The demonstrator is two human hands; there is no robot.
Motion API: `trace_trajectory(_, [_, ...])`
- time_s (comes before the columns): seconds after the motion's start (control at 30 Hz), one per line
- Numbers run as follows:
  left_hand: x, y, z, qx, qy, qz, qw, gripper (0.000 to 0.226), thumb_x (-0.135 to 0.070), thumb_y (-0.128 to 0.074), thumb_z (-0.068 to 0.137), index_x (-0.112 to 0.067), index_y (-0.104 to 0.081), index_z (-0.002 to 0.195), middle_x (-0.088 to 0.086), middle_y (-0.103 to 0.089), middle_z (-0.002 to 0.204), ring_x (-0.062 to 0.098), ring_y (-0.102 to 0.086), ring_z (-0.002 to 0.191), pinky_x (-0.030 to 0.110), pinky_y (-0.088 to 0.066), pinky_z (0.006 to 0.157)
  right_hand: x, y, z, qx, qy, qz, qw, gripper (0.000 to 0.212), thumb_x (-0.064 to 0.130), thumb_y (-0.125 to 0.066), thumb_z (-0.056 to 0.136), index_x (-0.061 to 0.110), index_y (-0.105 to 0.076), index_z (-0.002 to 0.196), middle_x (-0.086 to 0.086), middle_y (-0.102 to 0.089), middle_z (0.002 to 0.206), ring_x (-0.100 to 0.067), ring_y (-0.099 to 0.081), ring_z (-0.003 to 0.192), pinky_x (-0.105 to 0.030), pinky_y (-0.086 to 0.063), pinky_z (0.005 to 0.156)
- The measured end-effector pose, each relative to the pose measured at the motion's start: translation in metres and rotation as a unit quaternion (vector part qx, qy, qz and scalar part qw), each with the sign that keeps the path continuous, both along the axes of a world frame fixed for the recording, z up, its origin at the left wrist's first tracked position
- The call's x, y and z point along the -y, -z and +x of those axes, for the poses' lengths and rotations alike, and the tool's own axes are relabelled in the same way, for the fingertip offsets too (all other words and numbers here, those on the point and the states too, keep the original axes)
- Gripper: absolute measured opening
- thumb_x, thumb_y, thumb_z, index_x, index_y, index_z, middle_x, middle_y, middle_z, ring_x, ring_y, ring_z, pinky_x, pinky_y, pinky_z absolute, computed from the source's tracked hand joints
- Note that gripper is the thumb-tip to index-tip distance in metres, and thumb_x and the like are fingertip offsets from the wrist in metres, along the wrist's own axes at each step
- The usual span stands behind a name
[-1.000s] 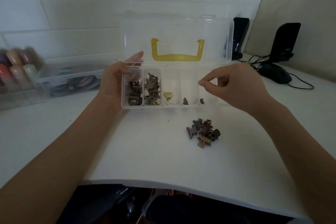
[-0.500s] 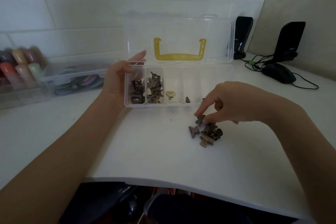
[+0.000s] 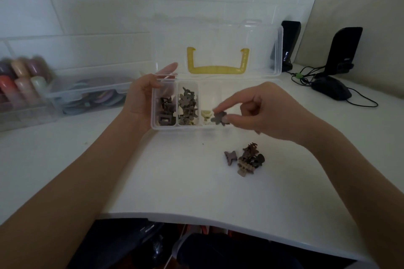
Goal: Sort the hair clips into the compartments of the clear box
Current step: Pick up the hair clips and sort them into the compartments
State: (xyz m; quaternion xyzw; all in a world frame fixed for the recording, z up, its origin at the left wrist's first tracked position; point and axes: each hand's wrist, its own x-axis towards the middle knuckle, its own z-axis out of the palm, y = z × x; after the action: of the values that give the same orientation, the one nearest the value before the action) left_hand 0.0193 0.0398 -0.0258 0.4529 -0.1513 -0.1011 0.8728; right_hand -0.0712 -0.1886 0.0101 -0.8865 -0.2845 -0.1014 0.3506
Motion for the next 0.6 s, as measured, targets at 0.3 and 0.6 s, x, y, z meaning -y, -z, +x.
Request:
trace_trajectory(0.3, [0.022, -0.001, -0.013, -0.011, 0.001, 0.059, 0.998, 0.061, -0.011, -0.051, 0.053, -0.017, -0.064, 0.113, 0.016, -0.058, 0.119, 0.029, -0.052, 0.106, 0.047, -0.038, 0.100, -0.027, 0.020, 0.006, 0.264, 0.147, 0.118, 0.946, 0.022, 0.019, -0.068, 0.084, 0.023, -0.070, 0.106, -0.001, -0.047, 0.044, -0.013, -0.035, 0.040, -0.030, -0.041, 0.044])
trace_trajectory(0.6, [0.028, 0.002, -0.015, 0.004, 0.018, 0.065, 0.998, 0.056, -0.011, -0.043, 0.062, -0.016, -0.062, 0.115, 0.015, -0.068, 0.107, 0.028, -0.065, 0.095, 0.036, -0.055, 0.077, -0.037, 0.024, 0.010, 0.195, 0.231, -0.112, 0.946, 0.028, 0.045, -0.049, 0.092, 0.038, -0.063, 0.116, 0.003, -0.072, 0.076, -0.021, -0.064, 0.068, -0.030, -0.049, 0.058])
